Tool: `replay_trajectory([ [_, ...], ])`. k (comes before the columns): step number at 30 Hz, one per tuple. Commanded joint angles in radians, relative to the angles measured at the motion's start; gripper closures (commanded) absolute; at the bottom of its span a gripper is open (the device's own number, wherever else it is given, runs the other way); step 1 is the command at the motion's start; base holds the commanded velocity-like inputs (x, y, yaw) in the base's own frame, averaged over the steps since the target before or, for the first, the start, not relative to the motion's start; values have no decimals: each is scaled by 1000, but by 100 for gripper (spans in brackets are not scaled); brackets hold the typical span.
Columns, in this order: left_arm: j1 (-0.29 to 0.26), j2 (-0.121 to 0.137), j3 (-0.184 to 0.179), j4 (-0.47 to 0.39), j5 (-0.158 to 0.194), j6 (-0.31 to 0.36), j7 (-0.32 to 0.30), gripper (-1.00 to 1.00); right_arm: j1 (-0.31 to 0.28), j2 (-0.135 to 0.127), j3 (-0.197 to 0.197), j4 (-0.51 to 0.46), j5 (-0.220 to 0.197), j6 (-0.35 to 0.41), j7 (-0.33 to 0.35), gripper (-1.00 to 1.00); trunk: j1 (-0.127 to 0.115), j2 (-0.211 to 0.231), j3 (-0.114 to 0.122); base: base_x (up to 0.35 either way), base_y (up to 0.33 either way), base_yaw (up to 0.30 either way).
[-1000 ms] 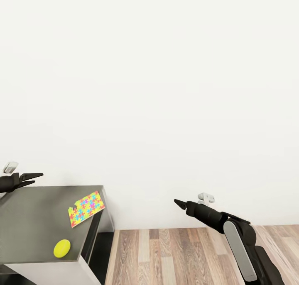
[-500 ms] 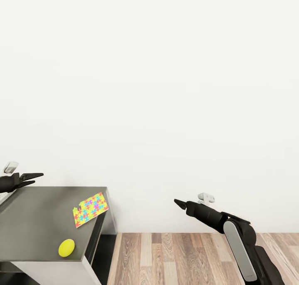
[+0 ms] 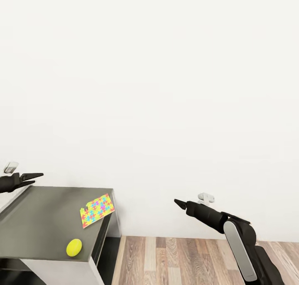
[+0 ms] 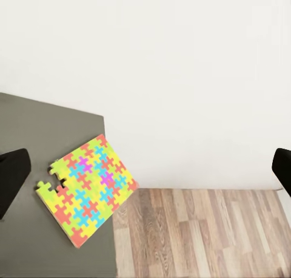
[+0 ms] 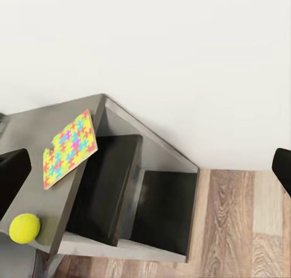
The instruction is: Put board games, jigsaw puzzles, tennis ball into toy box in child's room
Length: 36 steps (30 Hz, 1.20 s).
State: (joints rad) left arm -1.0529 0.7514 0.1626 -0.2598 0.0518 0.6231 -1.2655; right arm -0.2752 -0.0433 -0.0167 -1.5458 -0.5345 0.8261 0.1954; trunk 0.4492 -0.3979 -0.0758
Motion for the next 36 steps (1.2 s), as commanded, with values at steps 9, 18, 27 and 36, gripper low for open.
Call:
replay_trajectory([
  [9, -1, 0, -2, 1, 5, 9, -1, -100, -1, 0, -2, -1, 7, 3, 7, -100, 1, -2, 13, 42, 97, 87],
  [18, -1, 0, -2, 1, 6, 9, -2, -100, -1, 0, -4, 30, 1, -37, 7, -100, 1, -2, 28, 13, 81, 87],
  [27, -1, 0, -2, 1, 6, 9, -2, -100, -1, 0, -5, 40, -7, -43, 7, -100, 1, -2, 43, 2, 8, 87],
  [36, -1, 0, -2, 1, 6, 9, -2, -100, -1, 0, -6, 41, -9, -44, 8, -100, 1, -2, 57, 0, 1, 93],
])
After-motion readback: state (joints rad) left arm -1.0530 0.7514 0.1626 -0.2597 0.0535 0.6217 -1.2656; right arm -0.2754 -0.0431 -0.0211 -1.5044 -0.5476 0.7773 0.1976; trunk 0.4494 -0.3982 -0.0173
